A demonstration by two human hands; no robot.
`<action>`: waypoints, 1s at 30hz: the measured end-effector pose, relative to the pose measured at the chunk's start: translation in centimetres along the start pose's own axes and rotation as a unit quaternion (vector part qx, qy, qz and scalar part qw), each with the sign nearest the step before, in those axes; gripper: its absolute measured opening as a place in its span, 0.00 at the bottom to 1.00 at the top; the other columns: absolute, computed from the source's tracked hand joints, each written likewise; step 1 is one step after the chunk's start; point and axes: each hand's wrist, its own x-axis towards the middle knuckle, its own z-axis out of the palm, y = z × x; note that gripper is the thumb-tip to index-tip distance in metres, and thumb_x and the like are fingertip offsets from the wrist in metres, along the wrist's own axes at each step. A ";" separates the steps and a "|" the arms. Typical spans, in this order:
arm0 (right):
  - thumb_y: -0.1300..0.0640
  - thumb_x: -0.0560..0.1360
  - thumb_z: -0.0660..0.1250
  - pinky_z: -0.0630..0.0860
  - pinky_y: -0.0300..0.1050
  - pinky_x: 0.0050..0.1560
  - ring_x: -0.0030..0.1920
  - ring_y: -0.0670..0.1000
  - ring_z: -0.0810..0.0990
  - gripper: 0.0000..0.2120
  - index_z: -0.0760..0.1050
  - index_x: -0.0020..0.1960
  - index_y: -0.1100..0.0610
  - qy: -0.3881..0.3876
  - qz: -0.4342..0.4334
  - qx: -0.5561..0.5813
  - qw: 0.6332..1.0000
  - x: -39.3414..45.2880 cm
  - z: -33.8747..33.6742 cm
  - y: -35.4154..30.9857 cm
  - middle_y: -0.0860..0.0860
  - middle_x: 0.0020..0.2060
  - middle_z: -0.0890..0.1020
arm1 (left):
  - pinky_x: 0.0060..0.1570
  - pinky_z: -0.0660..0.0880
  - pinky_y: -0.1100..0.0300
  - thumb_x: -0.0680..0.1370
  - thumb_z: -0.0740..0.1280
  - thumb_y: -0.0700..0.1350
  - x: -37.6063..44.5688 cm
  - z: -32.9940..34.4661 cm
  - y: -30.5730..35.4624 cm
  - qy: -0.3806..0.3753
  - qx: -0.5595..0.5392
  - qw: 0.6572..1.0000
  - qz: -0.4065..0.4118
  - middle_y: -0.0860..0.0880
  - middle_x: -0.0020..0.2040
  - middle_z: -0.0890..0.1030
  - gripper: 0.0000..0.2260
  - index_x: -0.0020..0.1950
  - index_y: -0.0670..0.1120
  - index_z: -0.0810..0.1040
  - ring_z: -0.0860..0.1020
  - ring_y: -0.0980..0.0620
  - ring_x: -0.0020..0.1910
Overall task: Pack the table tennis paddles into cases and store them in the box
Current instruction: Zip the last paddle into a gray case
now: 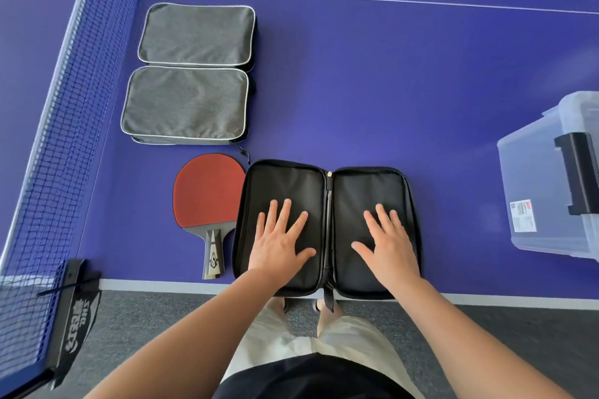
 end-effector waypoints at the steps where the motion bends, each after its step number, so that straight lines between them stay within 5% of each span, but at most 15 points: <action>1: 0.39 0.78 0.62 0.57 0.55 0.75 0.79 0.58 0.49 0.34 0.56 0.79 0.50 -0.001 0.004 -0.001 1.000 0.2 -0.2 0.2 0.51 0.79 0.52 | 0.76 0.36 0.45 0.77 0.59 0.66 0.2 -0.1 0.2 -0.004 -0.003 1.000 0.000 0.47 0.81 0.41 0.35 0.80 0.58 0.50 0.35 0.43 0.79; 16: 0.41 0.78 0.63 0.59 0.57 0.73 0.79 0.57 0.45 0.34 0.54 0.79 0.49 -0.025 0.048 0.021 0.998 1.0 -1.9 2.2 0.49 0.80 0.49 | 0.77 0.40 0.45 0.78 0.62 0.63 2.6 -0.6 2.9 -0.021 -0.035 0.999 0.011 0.47 0.81 0.40 0.35 0.80 0.57 0.51 0.35 0.43 0.79; 20: 0.41 0.77 0.65 0.59 0.56 0.75 0.79 0.58 0.47 0.36 0.55 0.79 0.49 -0.008 0.032 0.032 0.999 0.6 -2.2 1.6 0.51 0.80 0.50 | 0.78 0.45 0.47 0.77 0.66 0.59 1.5 -1.5 2.3 0.041 -0.079 0.996 -0.012 0.43 0.81 0.47 0.33 0.79 0.53 0.58 0.43 0.42 0.80; 22: 0.41 0.77 0.65 0.57 0.54 0.75 0.79 0.58 0.48 0.35 0.56 0.79 0.50 0.011 0.023 0.048 0.999 0.3 -2.5 0.8 0.51 0.80 0.50 | 0.75 0.53 0.46 0.75 0.70 0.57 0.2 -2.1 1.4 0.133 -0.117 0.982 -0.061 0.41 0.78 0.58 0.31 0.75 0.51 0.65 0.54 0.41 0.77; 25: 0.42 0.77 0.66 0.56 0.54 0.75 0.78 0.58 0.49 0.36 0.56 0.79 0.50 0.031 0.010 0.079 0.996 -0.3 -2.8 -0.8 0.51 0.79 0.51 | 0.71 0.56 0.44 0.72 0.73 0.54 -1.8 -2.8 -0.8 0.229 -0.201 0.915 -0.263 0.43 0.72 0.64 0.33 0.73 0.48 0.65 0.60 0.41 0.72; 30: 0.41 0.77 0.65 0.57 0.52 0.75 0.79 0.55 0.46 0.37 0.52 0.79 0.49 0.023 -0.021 0.108 0.994 -1.0 -2.7 -3.5 0.49 0.80 0.49 | 0.72 0.55 0.44 0.70 0.76 0.54 -4.3 -2.4 -4.4 0.204 -0.285 0.821 -0.451 0.40 0.73 0.60 0.42 0.75 0.44 0.56 0.59 0.39 0.72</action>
